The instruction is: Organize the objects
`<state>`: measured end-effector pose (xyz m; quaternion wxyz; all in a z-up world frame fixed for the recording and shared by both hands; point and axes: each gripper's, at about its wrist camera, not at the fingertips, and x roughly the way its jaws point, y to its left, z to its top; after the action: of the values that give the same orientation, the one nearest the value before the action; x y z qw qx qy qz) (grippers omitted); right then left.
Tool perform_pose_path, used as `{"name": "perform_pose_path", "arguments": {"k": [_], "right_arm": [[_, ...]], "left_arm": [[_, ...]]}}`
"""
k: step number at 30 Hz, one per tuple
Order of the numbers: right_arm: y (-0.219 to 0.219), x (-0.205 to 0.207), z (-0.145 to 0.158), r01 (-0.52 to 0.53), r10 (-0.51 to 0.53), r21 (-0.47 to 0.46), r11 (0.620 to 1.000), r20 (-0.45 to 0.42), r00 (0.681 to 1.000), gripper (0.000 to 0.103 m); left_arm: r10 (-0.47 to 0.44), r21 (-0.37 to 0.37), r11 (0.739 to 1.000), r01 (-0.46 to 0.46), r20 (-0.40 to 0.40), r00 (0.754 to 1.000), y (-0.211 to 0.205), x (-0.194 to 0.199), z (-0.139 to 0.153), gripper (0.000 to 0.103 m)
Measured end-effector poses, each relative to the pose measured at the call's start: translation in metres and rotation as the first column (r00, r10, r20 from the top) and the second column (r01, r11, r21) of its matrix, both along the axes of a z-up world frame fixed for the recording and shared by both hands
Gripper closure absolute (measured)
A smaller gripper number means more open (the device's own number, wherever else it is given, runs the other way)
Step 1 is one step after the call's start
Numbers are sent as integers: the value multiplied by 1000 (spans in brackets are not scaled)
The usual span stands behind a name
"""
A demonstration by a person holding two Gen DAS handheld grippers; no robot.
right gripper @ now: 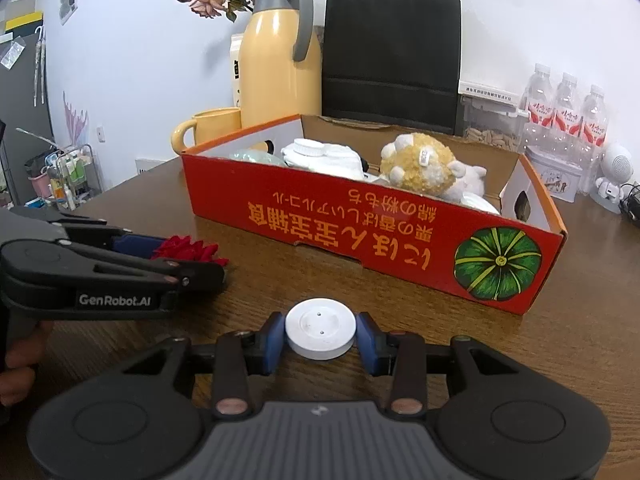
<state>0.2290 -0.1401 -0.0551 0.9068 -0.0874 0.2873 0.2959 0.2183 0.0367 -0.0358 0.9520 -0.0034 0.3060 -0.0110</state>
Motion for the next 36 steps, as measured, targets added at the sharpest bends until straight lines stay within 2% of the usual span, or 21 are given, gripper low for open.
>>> {"name": "perform_pose_path", "arguments": {"k": [6,15,23,27,36], "right_arm": [[-1,-4,4,-1,0,15,1000,37,999,65],[-12,-4,29,25,-39,102,994,133,990,65],[-4,22,61,42,-71,136,990,214,974,65],[6,42,72,51,-83,142,989,235,968,65],[29,88,62,72,-99,133,989,214,972,65]], "left_arm": [[0,-5,1000,0,16,1000,0,-1,3,56],[10,-21,1000,-7,147,989,-2,-6,36,56],[40,-32,999,-34,221,974,-6,32,73,56],[75,-50,997,-65,238,968,-5,56,82,56],[131,-85,990,-114,226,965,3,98,78,56]]}}
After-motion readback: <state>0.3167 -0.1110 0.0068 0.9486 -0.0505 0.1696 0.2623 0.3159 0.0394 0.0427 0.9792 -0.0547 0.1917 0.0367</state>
